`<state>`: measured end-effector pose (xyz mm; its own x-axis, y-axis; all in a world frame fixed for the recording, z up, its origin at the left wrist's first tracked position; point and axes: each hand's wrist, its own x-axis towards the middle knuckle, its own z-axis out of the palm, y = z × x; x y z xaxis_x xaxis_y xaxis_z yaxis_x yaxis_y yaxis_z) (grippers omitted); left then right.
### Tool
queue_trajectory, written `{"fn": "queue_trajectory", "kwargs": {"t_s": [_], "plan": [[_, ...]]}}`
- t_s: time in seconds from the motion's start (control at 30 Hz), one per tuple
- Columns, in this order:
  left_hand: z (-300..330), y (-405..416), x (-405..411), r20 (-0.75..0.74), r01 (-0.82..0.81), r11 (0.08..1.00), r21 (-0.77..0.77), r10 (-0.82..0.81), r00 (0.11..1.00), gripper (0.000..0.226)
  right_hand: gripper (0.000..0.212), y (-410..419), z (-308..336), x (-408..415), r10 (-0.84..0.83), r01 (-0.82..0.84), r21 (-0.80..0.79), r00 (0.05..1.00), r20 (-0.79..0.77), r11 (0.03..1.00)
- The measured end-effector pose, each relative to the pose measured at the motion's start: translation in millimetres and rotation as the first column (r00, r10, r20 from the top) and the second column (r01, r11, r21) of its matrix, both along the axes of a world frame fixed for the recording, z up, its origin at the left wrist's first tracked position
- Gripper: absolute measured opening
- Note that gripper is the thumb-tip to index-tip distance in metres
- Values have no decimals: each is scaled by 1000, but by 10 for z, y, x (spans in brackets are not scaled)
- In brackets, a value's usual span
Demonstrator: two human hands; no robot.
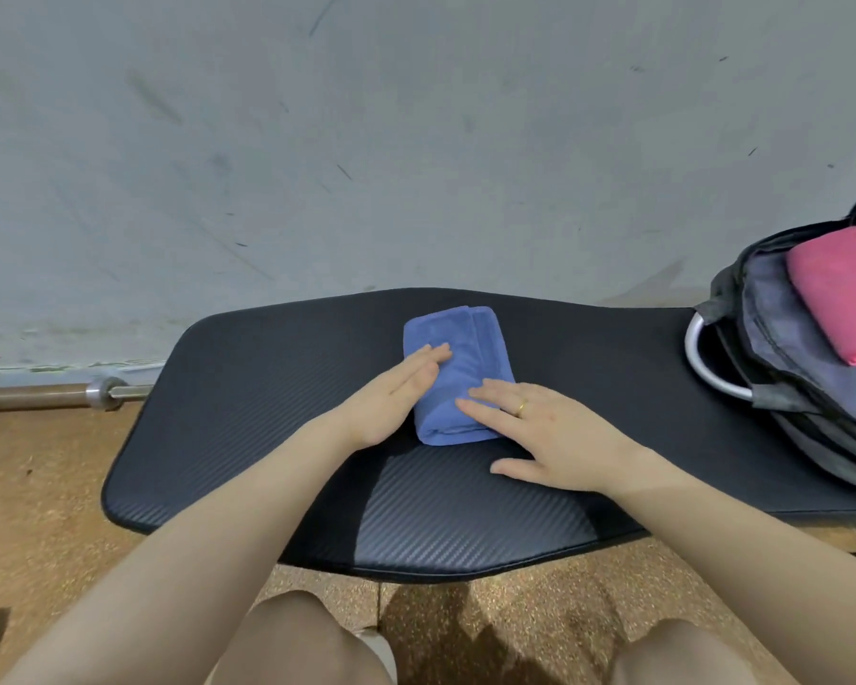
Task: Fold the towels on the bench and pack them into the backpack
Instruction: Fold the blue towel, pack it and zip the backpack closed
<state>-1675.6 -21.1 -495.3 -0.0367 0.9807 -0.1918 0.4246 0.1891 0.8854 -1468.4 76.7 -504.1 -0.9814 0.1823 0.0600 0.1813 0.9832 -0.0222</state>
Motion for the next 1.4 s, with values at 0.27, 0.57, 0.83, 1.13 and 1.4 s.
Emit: {"fn": "queue_trajectory", "kwargs": {"t_s": [0.27,0.57,0.83,1.13,1.4], "plan": [[61,55,25,-36,61,994,-88,-64,997,49,52,24,39,-101,-180,169,-253,983,-19,953],[580,-201,571,-21,-10,979,204,14,1000,23,23,-46,588,332,-621,299,-716,748,-234,631],[933,65,1536,-430,418,828,374,-245,869,57,18,114,1090,1262,-783,-7,-958,574,-237,286],[992,616,2295,-65,224,922,315,-214,975,57,33,295,1139,2019,-942,329,-906,288,-171,265],[1021,1039,2670,138,-99,931,351,53,989,62,57,880,1147,2573,-830,904,85,420,-367,420]]}}
